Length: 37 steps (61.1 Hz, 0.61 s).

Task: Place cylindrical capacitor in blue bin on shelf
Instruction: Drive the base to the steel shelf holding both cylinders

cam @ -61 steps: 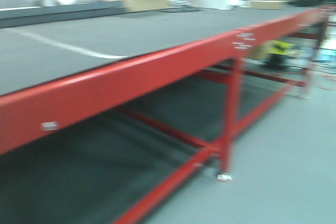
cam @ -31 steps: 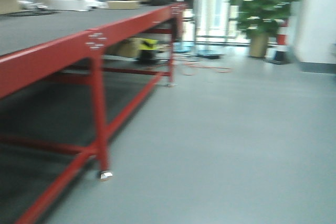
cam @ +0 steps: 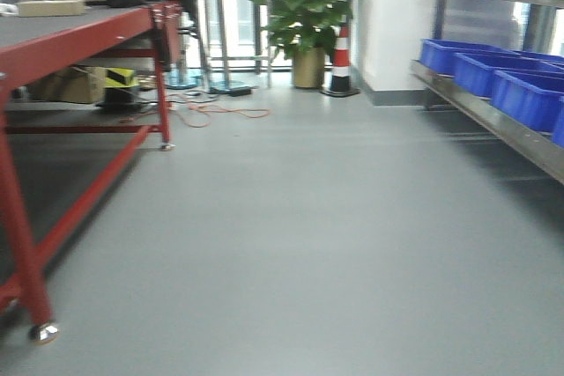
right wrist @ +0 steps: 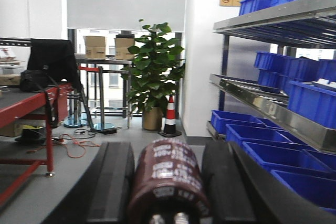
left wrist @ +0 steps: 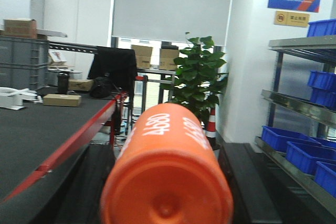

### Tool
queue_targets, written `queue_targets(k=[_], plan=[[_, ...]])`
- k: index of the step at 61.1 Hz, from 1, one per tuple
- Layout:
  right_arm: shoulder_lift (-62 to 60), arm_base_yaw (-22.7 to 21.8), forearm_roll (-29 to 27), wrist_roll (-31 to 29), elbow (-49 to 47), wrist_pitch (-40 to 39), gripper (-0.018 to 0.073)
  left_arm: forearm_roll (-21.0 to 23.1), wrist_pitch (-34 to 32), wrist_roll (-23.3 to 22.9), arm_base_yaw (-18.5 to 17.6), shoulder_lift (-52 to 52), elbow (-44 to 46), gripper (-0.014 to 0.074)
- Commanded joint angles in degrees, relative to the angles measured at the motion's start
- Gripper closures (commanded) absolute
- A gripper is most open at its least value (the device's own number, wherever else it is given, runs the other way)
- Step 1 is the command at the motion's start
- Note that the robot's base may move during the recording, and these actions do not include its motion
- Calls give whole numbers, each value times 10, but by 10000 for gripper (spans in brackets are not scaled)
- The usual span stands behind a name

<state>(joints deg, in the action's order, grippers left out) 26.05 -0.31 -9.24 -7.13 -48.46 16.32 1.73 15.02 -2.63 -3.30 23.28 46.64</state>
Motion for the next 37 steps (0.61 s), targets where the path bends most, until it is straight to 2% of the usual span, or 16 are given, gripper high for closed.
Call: queue_targets(k=[1,37], plan=[[0,1,5,-4,0,-14,722,0,-10,-4,3,-1,0,708],[-1,1,5,-4,0,-11,722,0,-10,-4,3,-1,0,708]])
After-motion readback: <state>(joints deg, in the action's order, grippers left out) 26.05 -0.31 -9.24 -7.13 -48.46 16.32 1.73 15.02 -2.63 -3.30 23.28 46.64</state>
